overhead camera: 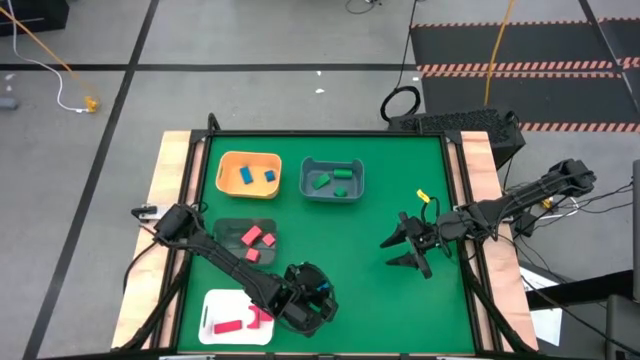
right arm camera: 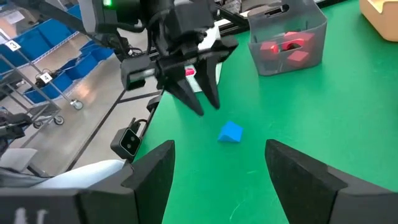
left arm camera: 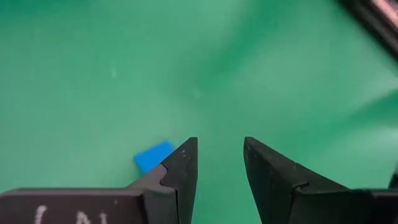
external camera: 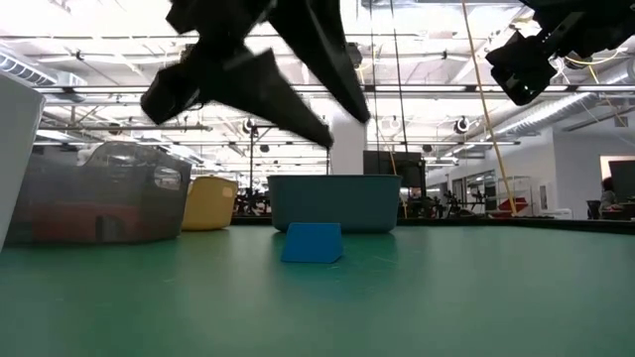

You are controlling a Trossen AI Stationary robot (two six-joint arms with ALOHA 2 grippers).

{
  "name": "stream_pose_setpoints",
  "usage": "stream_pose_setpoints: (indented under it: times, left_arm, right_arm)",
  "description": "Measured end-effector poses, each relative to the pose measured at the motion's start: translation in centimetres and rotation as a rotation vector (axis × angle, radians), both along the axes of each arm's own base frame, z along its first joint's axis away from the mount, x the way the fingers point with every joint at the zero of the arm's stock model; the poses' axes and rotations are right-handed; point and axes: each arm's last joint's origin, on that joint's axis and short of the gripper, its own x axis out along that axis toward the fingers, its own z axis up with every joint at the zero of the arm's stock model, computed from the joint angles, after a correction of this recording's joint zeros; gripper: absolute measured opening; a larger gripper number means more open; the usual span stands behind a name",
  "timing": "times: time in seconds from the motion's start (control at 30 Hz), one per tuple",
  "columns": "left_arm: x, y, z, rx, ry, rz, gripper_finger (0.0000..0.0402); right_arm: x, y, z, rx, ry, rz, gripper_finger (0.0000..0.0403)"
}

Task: Sort & place blocks by color
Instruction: Put the blue triangular block into the yellow bin

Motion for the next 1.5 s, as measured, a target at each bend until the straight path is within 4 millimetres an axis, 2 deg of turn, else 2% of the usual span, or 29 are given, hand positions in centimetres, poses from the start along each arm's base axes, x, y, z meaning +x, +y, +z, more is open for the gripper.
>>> stream_pose_setpoints:
  times: [0.17,0.4,0.5,0.7,0.83,1.27,1.5]
  left_arm:
    - [0.2,-0.3,-2.0,-0.046,0.050,0.014,0.0131]
    - [0.4,0.3,-2.3,-0.091,0.047,0.083,0.0135]
    - [0.6,0.7,-2.4,-0.115,0.044,0.131,0.0158]
    - [0.9,1.6,-2.6,-0.154,0.081,0.148,0.0237]
    - [1.0,2.3,-2.8,-0.260,0.157,0.156,0.0261]
    - [1.9,3.9,-3.5,-0.325,0.196,0.204,0.0264]
    - [2.4,3.8,-4.2,-0.335,0.184,0.198,0.0249]
  right_arm:
    - [0.0,0.0,0.0,0.000,0.001,0.000,0.0242]
    - [0.0,0.0,0.0,0.000,0.000,0.000,0.0242]
    - [0.0,0.0,0.0,0.000,0.000,0.000,0.0242]
    - [0.0,0.0,0.0,0.000,-0.001,0.000,0.0242]
    - [0.0,0.0,0.0,0.000,-0.001,0.000,0.0242]
    - [0.0,0.0,0.0,0.000,0.000,0.000,0.0242]
    - [0.0,0.0,0.0,0.001,-0.002,0.000,0.0242]
